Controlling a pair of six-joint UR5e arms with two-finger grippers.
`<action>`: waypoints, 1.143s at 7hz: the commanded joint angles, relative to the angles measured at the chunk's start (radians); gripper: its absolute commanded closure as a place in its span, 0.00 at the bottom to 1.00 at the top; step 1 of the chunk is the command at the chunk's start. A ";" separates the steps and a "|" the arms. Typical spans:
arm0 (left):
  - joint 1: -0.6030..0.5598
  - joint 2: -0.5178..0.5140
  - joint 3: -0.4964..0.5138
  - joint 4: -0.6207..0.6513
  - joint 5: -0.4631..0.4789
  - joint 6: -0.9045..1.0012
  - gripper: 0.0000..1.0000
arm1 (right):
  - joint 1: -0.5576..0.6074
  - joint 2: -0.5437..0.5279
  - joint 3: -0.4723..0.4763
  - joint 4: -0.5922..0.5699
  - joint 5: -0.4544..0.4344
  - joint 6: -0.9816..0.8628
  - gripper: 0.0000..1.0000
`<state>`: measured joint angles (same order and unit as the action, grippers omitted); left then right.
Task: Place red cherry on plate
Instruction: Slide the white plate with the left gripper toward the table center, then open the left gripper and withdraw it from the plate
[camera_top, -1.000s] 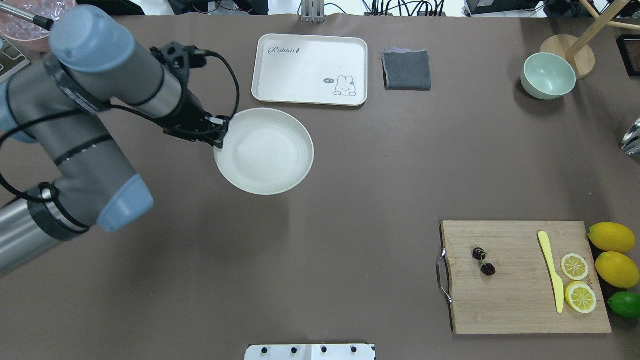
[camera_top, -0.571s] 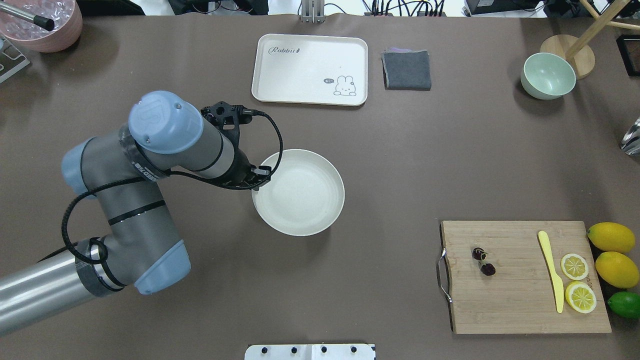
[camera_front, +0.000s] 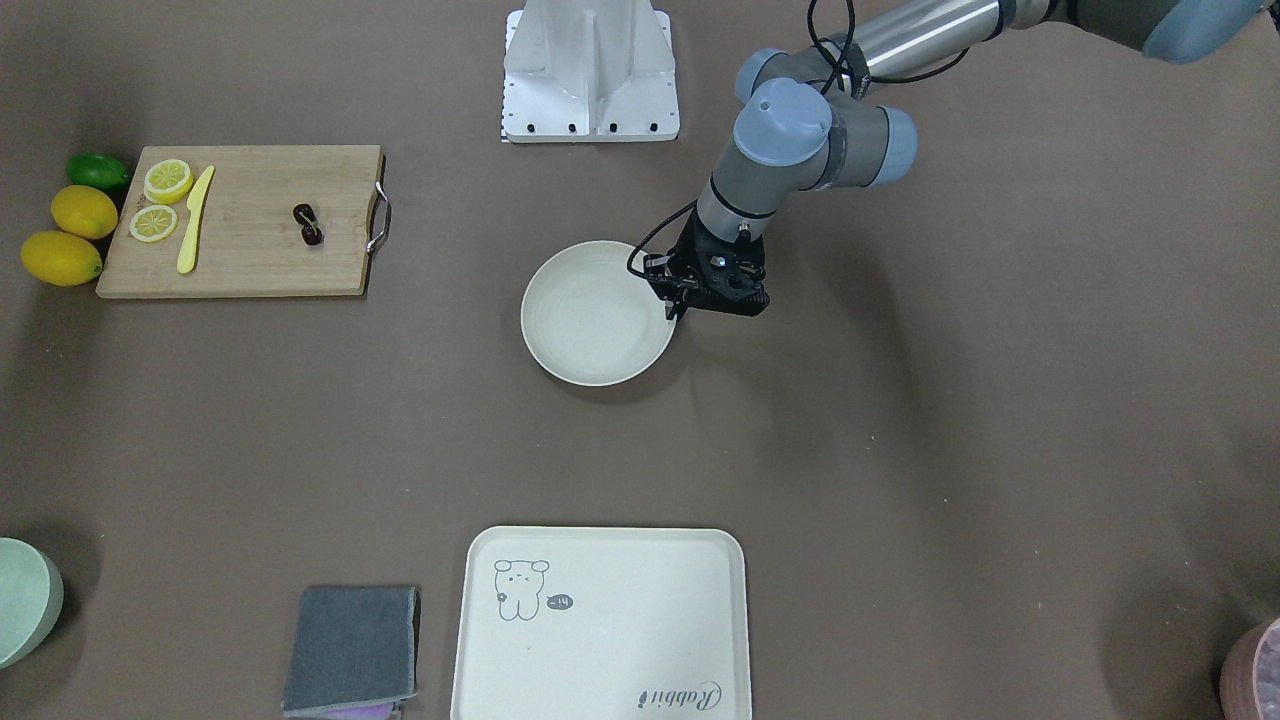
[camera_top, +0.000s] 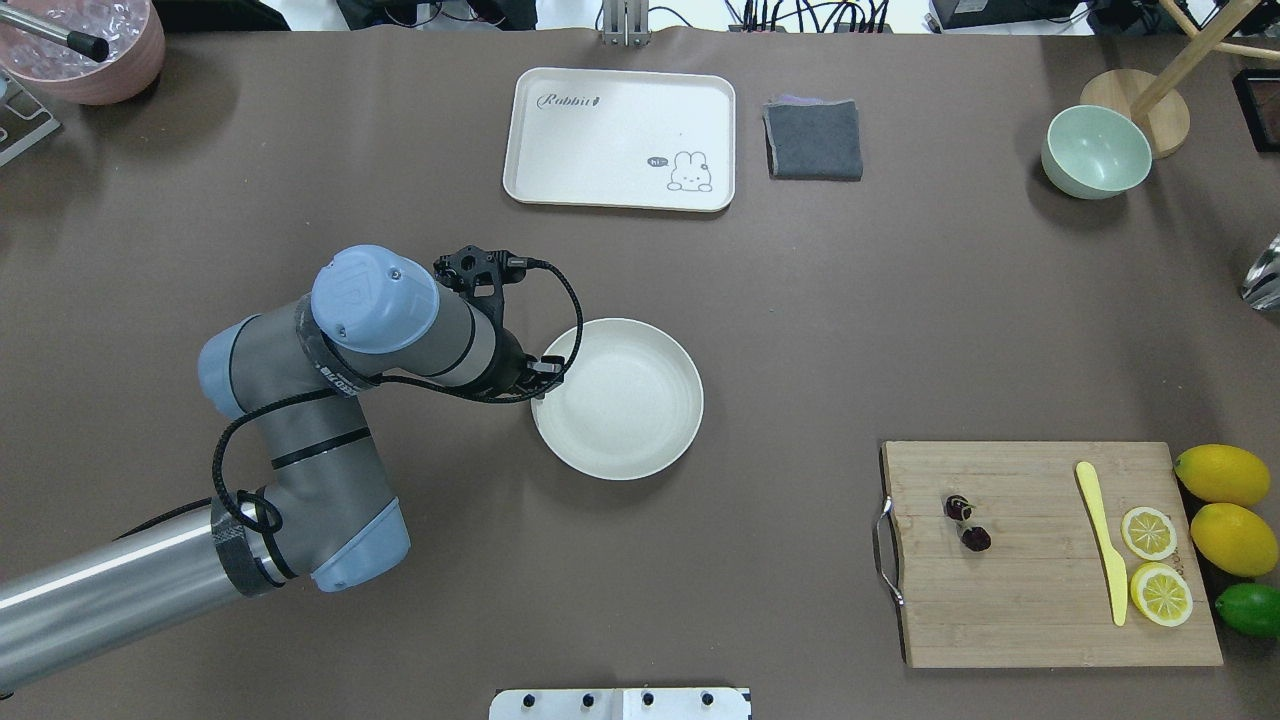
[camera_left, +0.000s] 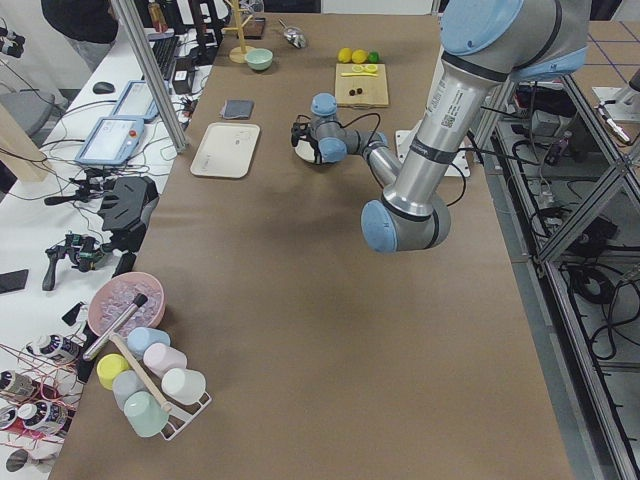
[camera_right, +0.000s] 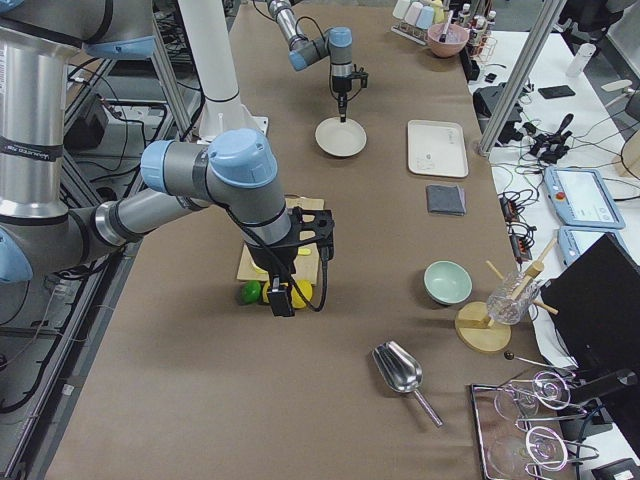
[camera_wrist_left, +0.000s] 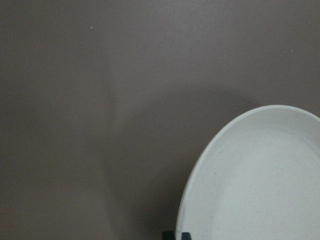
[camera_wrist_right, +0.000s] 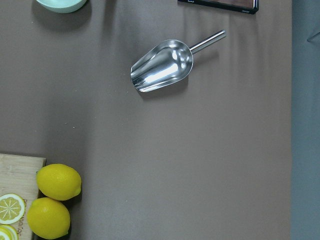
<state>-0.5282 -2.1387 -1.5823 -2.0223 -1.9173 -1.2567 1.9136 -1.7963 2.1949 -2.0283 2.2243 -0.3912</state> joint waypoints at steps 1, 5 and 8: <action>0.001 -0.001 0.018 -0.029 0.001 0.003 0.80 | 0.001 -0.006 0.000 -0.001 0.000 0.000 0.00; -0.131 0.012 0.001 -0.020 -0.134 0.122 0.02 | 0.001 -0.003 0.002 -0.004 0.008 0.008 0.00; -0.401 0.227 -0.109 -0.018 -0.429 0.359 0.02 | -0.146 0.079 0.008 -0.007 0.037 0.192 0.00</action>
<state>-0.8225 -1.9985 -1.6458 -2.0400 -2.2323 -0.9839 1.8467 -1.7596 2.2004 -2.0339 2.2476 -0.3069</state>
